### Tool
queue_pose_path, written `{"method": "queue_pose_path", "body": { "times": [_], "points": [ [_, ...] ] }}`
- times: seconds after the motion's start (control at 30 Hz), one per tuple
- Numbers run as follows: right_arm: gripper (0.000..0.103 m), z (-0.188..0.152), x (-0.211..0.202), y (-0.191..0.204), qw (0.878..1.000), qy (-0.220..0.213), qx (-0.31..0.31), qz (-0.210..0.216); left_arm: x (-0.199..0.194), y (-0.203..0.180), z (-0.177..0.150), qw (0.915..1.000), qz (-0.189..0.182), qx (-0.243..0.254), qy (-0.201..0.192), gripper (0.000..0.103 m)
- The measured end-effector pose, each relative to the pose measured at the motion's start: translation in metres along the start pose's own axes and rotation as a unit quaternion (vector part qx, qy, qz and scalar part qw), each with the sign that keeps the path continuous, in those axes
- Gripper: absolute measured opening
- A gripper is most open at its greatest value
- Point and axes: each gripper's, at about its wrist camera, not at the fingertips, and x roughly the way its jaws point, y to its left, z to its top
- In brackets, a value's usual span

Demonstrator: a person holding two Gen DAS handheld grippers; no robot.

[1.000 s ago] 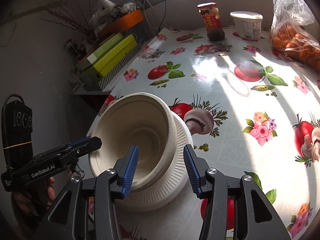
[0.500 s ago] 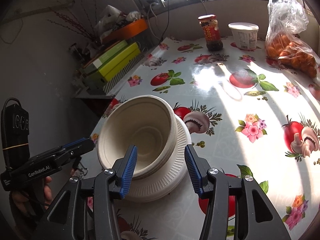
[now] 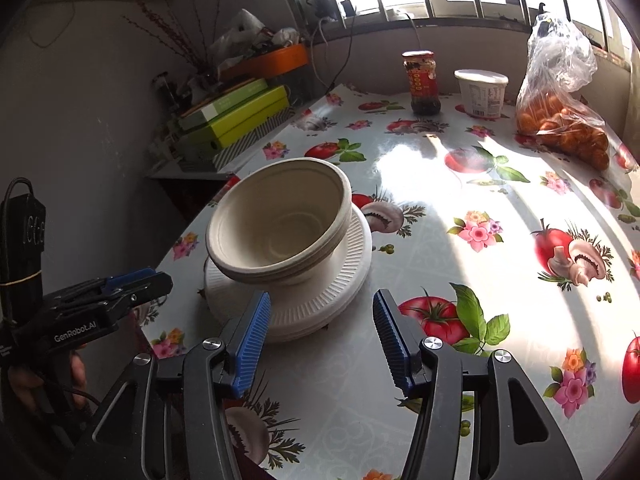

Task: Organize plates and bowls

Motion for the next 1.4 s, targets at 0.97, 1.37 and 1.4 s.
{"method": "queue_pose_path", "body": {
  "times": [0.97,1.37,1.4],
  "points": [
    [0.071,-0.067,0.016,0.002,0.995,0.043,-0.022,-0.085,0.03,-0.037,-0.063,0.9968,0.047,0.057,0.031,0.045],
    [0.074,-0.071,0.016,-0.001,0.992,0.038,-0.026,-0.12,0.035,-0.039,-0.065,0.9975,0.047,0.05,0.02,0.051],
    [0.074,-0.071,0.017,-0.001,0.992,0.038,-0.027,-0.121,0.036,-0.04,-0.065,0.9975,0.045,0.049,0.02,0.052]
  ]
}}
